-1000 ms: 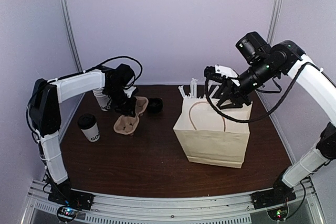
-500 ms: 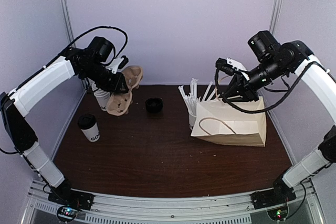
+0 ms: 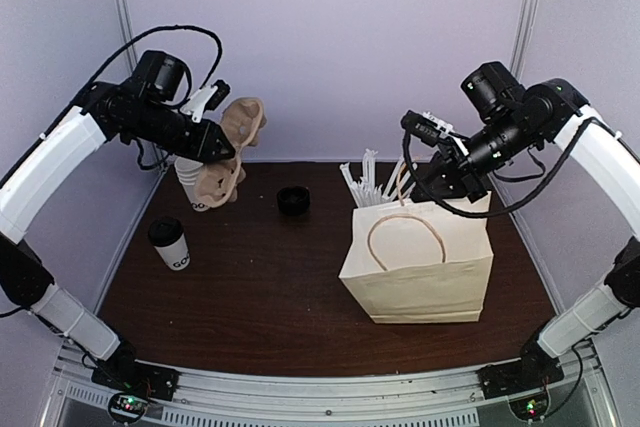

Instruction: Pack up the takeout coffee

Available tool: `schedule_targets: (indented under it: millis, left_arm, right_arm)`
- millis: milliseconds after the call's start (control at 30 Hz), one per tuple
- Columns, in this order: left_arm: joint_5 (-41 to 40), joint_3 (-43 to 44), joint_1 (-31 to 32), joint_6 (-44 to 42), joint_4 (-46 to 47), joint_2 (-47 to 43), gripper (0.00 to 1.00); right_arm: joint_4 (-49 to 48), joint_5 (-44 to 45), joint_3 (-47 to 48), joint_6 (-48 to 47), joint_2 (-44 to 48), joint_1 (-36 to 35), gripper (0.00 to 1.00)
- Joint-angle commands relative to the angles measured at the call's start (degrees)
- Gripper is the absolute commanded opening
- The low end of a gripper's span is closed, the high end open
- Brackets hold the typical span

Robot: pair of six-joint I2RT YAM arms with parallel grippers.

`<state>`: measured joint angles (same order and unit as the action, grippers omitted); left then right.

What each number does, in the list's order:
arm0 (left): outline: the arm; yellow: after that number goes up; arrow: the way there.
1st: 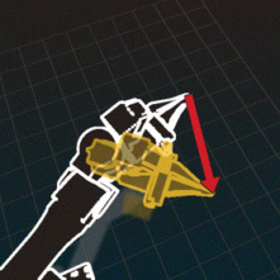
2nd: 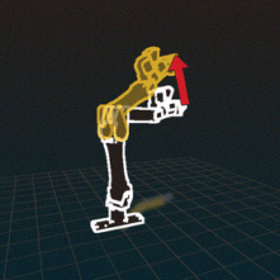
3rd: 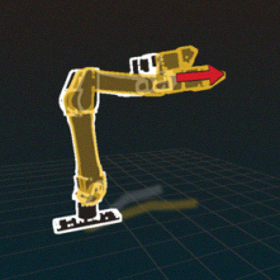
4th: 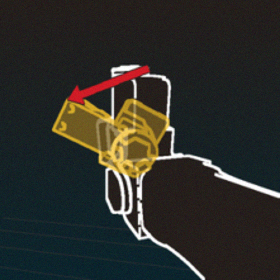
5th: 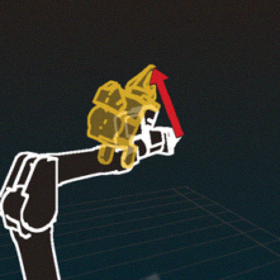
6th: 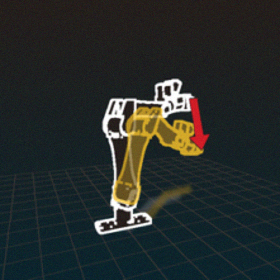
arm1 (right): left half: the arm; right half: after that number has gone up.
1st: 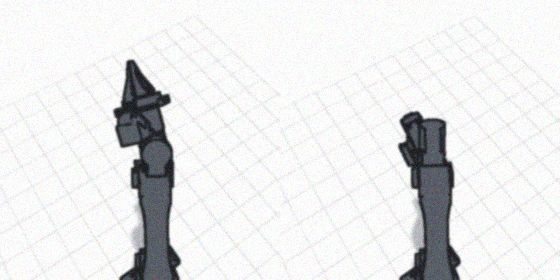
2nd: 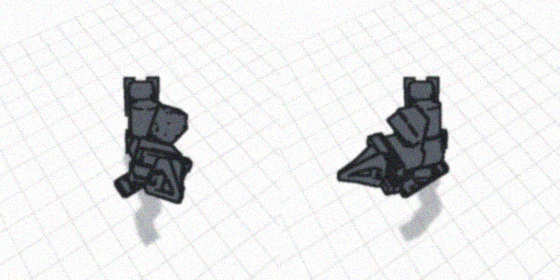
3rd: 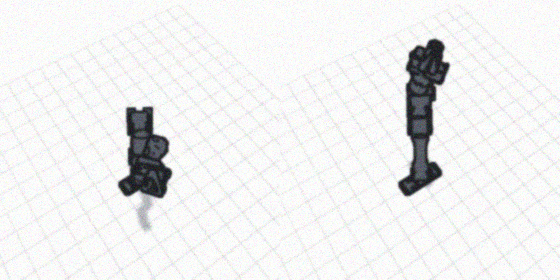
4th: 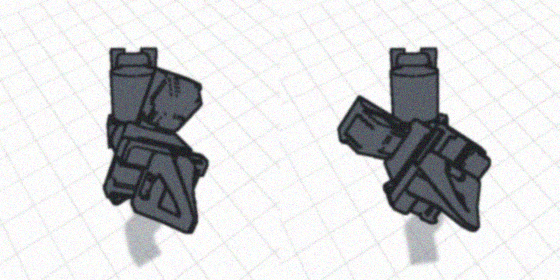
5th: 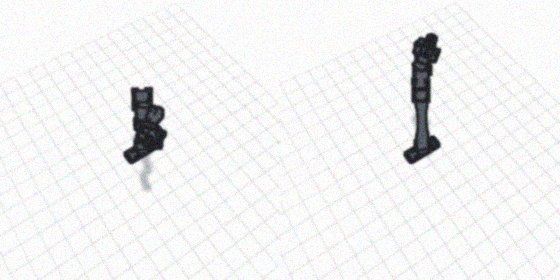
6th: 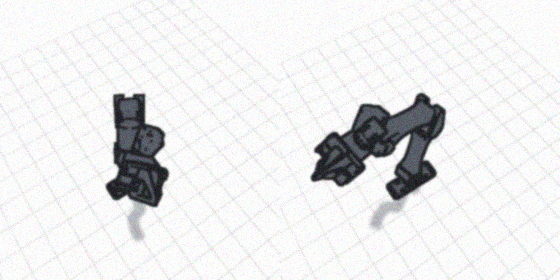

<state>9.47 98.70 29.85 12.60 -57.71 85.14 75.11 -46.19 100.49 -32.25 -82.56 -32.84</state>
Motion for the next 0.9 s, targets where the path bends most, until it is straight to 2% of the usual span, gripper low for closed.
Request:
schedule_targets:
  millis: [0, 233, 367, 500, 633, 867]
  left_arm:
    - [5.55, 2.61, -0.14, -3.19, 2.12, -4.63, 0.21]
    - [6.40, 2.31, -0.14, -4.25, 2.20, -10.09, 0.21]
    - [6.99, 0.47, -0.14, -4.12, 2.25, -11.94, 0.21]
    - [7.59, -3.40, -0.14, -3.62, 3.78, -14.28, 0.21]
    - [7.52, -5.78, -0.14, -3.60, 4.83, -15.39, 0.21]
    - [8.59, -6.19, -0.14, -3.86, 5.78, -14.36, 0.21]
  right_arm:
    - [-1.65, -8.43, 2.69, 3.34, -2.99, -2.89, 0.00]
    - [-2.28, -16.86, 11.81, 6.92, -11.57, -7.75, 0.00]
    - [-4.24, -16.07, 12.09, 7.63, -15.31, -8.29, 0.00]
    - [-5.07, -11.03, 9.06, 6.01, -16.86, -8.13, 0.24]
    - [-9.56, -6.87, 2.97, 6.57, -15.84, -7.73, 0.38]
    - [-9.35, -0.41, 1.44, 4.85, -13.29, -6.65, 0.65]
